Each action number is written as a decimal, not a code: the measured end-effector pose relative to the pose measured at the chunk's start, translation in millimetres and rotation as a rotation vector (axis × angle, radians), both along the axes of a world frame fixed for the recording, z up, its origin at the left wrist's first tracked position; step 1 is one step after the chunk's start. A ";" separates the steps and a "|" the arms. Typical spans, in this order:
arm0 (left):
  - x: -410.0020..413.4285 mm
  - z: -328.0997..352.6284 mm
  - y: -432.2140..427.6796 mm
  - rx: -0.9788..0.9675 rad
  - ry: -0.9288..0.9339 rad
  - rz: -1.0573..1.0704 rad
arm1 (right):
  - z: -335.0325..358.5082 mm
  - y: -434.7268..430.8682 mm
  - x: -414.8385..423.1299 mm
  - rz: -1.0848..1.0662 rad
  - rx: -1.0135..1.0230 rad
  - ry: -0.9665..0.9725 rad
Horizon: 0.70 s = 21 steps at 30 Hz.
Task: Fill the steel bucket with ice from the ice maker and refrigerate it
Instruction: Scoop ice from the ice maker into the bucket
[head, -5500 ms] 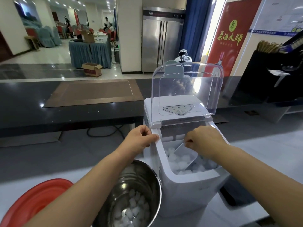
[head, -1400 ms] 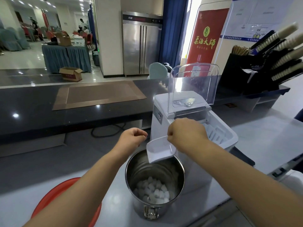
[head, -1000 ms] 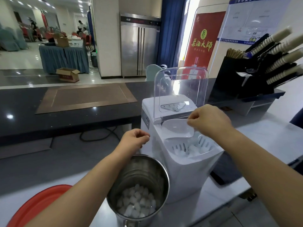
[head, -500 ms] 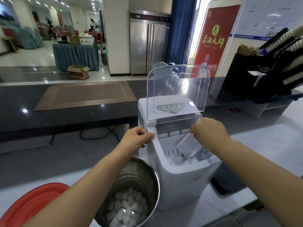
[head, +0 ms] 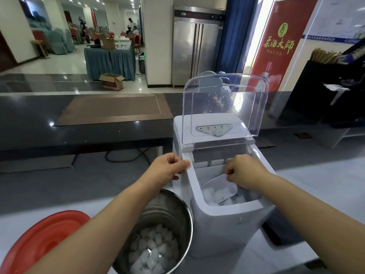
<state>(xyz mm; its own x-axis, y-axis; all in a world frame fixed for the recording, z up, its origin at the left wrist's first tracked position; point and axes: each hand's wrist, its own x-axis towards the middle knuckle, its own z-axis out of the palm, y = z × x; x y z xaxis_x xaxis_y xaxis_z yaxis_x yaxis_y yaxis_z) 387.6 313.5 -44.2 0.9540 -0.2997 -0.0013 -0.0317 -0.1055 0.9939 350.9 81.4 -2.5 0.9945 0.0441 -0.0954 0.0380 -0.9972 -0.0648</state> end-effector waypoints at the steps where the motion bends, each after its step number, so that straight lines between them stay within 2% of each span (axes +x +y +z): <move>1: 0.3 -0.4 0.1 -0.004 0.001 -0.001 | 0.1 -1.5 0.2 -0.004 0.013 0.013; 10: 0.4 -1.7 1.4 -0.002 -0.001 -0.005 | 2.9 1.0 6.0 -0.072 0.132 0.048; 16: -0.4 -2.1 0.7 -0.008 0.004 -0.004 | -7.8 11.1 3.9 -0.034 0.210 0.122; 21: -0.2 -1.8 1.3 -0.006 0.012 -0.012 | -1.3 5.2 1.3 -0.103 0.361 0.170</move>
<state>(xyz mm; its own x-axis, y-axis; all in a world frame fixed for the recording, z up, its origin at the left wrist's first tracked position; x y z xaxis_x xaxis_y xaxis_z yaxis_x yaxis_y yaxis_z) 387.4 314.7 -46.0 0.9503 -0.3112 -0.0106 -0.0214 -0.0995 0.9948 352.3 86.6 -3.8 0.9669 0.0059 -0.2552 -0.1021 -0.9074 -0.4077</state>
